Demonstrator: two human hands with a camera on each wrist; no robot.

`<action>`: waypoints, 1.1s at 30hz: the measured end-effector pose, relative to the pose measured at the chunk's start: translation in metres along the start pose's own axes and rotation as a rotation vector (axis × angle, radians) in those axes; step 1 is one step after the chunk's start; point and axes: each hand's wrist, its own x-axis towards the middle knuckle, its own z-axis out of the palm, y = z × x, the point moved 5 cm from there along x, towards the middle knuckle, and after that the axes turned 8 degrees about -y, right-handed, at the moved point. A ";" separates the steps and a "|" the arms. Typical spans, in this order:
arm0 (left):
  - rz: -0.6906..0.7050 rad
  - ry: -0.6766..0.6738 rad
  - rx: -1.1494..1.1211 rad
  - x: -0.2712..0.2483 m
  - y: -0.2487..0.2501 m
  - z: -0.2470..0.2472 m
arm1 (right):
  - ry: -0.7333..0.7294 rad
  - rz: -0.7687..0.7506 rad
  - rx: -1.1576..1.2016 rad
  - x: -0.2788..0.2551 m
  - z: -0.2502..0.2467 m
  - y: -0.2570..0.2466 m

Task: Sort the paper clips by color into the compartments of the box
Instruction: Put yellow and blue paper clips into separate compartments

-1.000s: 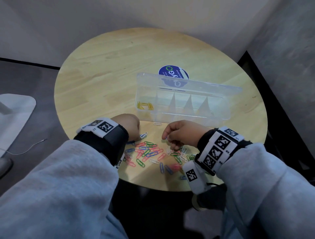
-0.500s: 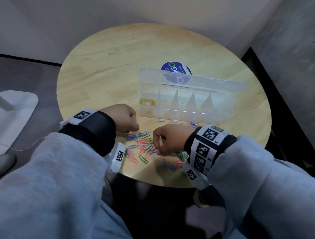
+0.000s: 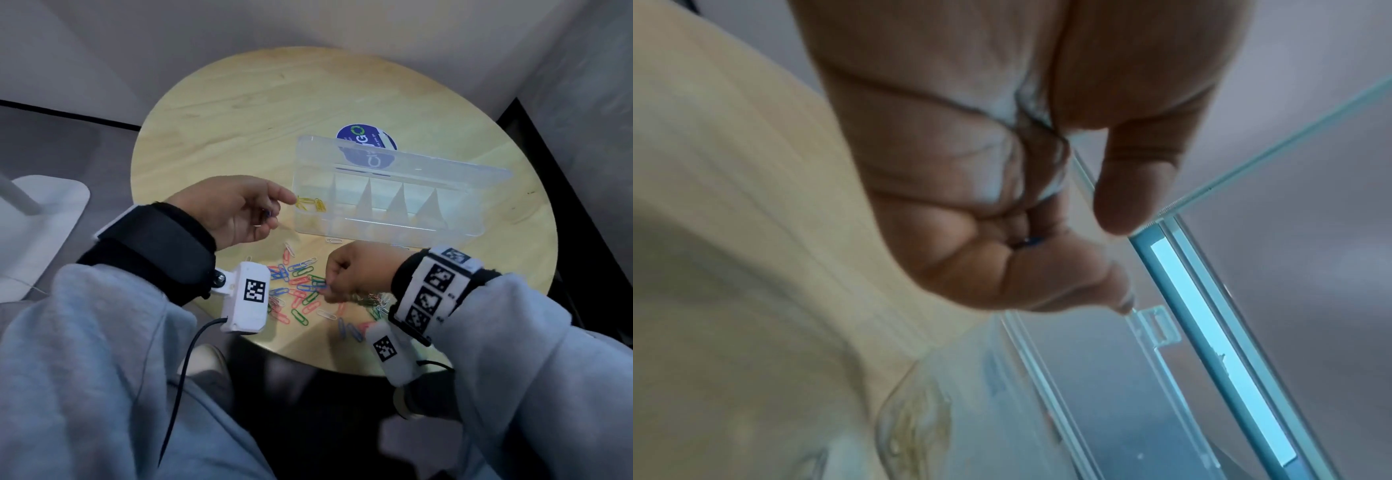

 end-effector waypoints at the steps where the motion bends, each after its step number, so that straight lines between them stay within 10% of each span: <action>1: 0.001 0.004 -0.042 0.000 0.000 -0.001 | -0.011 -0.021 0.153 0.000 -0.002 0.000; 4: -0.042 0.099 0.108 0.003 -0.004 -0.006 | -0.005 -0.066 0.534 0.001 -0.008 0.000; 10: -0.238 0.160 1.171 -0.001 -0.020 -0.008 | -0.052 -0.040 0.676 0.007 -0.006 -0.008; 17: -0.254 0.187 1.275 -0.003 -0.025 -0.002 | -0.028 0.061 0.668 0.013 -0.003 -0.016; 23: -0.276 0.146 1.341 0.004 -0.035 0.005 | 0.097 0.013 -0.154 0.018 -0.013 -0.043; 33: -0.281 0.108 1.220 0.007 -0.037 0.002 | 0.138 0.016 -0.547 0.033 -0.001 -0.056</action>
